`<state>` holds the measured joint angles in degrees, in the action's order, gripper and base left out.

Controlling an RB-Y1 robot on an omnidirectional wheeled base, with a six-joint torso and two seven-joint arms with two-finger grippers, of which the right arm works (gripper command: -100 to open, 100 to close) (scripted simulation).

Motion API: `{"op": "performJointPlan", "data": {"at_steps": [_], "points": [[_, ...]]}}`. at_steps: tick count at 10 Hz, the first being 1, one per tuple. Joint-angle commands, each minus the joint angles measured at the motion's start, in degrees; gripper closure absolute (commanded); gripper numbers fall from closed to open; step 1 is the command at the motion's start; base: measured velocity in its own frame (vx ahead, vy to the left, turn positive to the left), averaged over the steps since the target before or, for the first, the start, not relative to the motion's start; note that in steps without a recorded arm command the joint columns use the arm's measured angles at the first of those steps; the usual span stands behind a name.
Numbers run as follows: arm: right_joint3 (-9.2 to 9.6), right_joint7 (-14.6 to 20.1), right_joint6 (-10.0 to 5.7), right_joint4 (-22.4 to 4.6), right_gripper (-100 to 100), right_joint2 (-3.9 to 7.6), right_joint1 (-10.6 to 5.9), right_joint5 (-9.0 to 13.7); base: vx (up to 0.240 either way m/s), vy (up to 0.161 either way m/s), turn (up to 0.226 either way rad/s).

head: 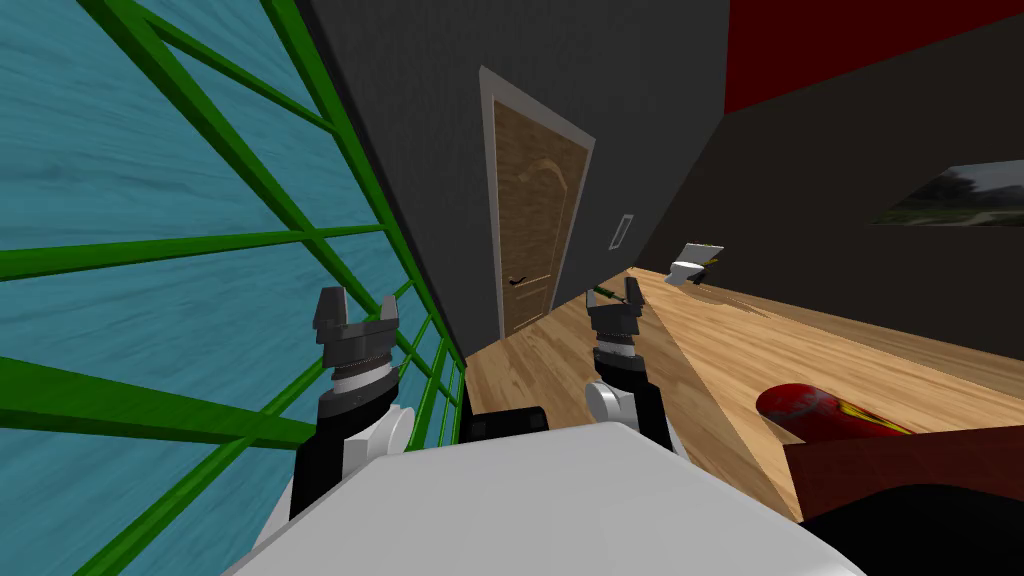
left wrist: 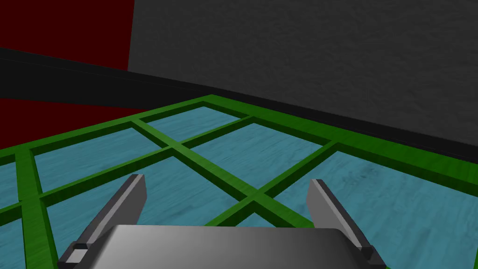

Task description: Pull the door open

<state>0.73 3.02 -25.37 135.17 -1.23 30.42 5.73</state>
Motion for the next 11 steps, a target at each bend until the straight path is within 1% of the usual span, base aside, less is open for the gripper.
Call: {"op": "performJointPlan", "data": {"at_steps": [1, 3, 5, 9, 11], "points": [[0.01, 0.08, -0.10, -0.59, -100, 0.31, -0.27, -0.11, 0.020, -0.099, -0.030], [0.02, 0.16, -0.19, -1.11, -100, 0.59, -0.51, -0.20, 0.045, -0.172, -0.008], [0.03, 0.25, -0.30, -1.80, -100, 0.96, -0.83, -0.33, 0.026, -0.243, -0.016], [0.10, 0.74, -0.89, -5.25, -100, 2.38, -2.42, -0.97, 0.048, -0.202, -0.006], [0.15, 1.15, -1.38, -8.13, -100, 3.32, -3.75, -1.51, 0.063, -0.165, 0.006]]}}
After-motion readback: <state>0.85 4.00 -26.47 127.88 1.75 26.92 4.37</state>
